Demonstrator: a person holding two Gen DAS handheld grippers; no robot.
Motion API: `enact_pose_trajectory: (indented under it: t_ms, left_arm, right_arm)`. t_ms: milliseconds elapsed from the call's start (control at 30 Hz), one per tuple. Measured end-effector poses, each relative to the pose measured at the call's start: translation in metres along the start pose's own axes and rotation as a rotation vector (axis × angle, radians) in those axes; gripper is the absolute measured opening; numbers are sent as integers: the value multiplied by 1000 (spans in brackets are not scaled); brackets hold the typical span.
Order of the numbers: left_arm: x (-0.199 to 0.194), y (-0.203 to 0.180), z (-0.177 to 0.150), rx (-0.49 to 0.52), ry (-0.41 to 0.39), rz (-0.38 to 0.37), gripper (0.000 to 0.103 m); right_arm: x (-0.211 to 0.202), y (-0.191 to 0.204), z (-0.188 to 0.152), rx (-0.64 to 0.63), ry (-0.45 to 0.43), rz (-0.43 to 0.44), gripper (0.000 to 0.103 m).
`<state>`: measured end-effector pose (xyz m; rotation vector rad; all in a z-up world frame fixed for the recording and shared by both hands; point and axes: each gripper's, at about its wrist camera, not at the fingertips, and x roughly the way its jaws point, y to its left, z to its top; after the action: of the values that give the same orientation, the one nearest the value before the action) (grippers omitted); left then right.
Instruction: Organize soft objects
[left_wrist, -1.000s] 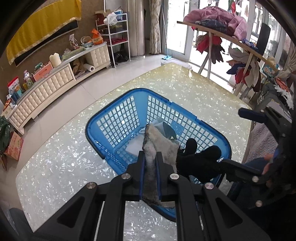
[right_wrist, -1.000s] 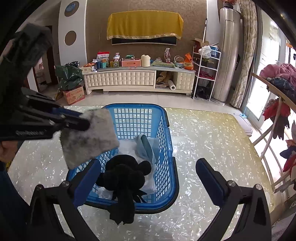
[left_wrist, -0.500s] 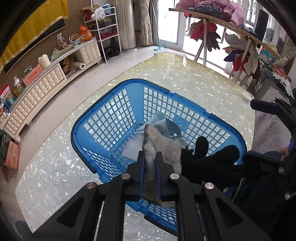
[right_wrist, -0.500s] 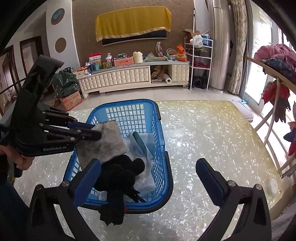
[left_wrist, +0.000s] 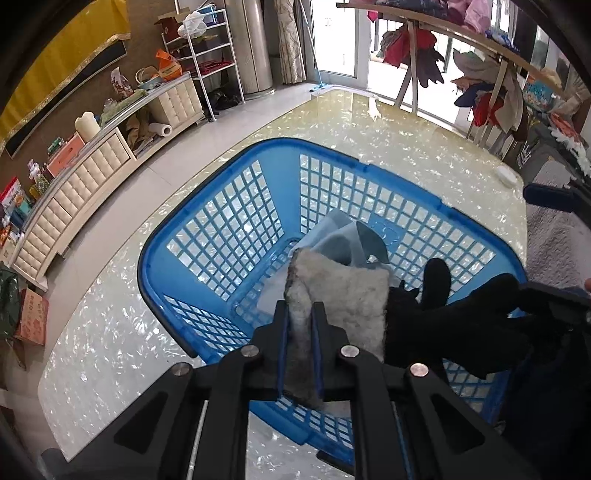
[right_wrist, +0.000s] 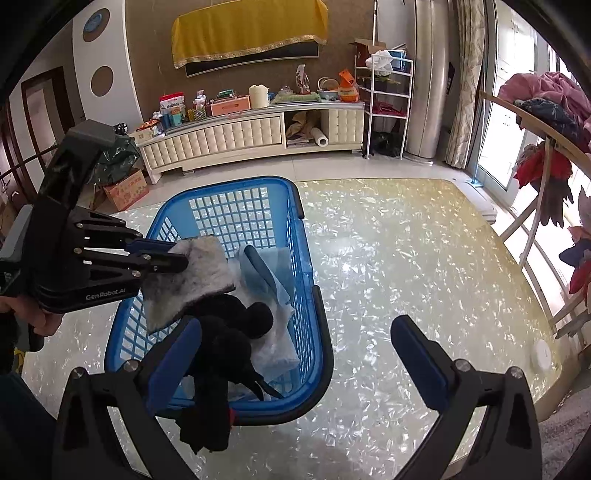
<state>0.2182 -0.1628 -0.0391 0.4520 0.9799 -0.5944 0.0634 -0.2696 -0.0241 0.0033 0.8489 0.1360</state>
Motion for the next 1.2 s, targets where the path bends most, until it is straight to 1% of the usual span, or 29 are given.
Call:
enact_pose_trajectory:
  t_ms: [300,400,500,567,600,667,700,733,767,900,1100,1133,1200]
  left_arm:
    - [9,1,-1,-12,21,23,13]
    - [10,3,-1,-22,19,33,17]
    - [10,6,-1,-27,19,49,28]
    - [7,6,0,-28,10,55,41]
    - [6,6,1,-30,5,57,46]
    - [3,5,1,-22,-5,47,64]
    - [0,3,2,-12,-11,42,69]
    - [-2,1,2,-5,-16,44,76]
    - [-4,-1,3,-1,-20,51,80]
    - [-18,-6,3,11,-29,46,81]
    - [-44,-16,-6,27,-61,77,86]
    - [-48,-17,-9,21,-70,79,87]
    - [-56,-19,-16,4,-92,88,97]
  right_arm:
    - [6,0,1,0,31,-21,103]
    - [6,2,0,-10,33,-29,103]
    - [6,2,1,-8,39,-27,103]
    - [8,1,1,-2,42,-24,103]
    - [8,0,1,3,43,-23,103]
    - [8,-2,1,11,47,-18,103]
    - [9,-2,2,14,48,-17,103]
    - [10,-2,2,16,50,-17,103]
    - [10,-2,2,17,51,-16,103]
    - [10,-3,2,18,50,-22,103]
    - [9,-6,2,32,45,-18,103]
    - [8,-7,2,37,43,-17,103]
    - [6,-8,2,47,32,-26,103]
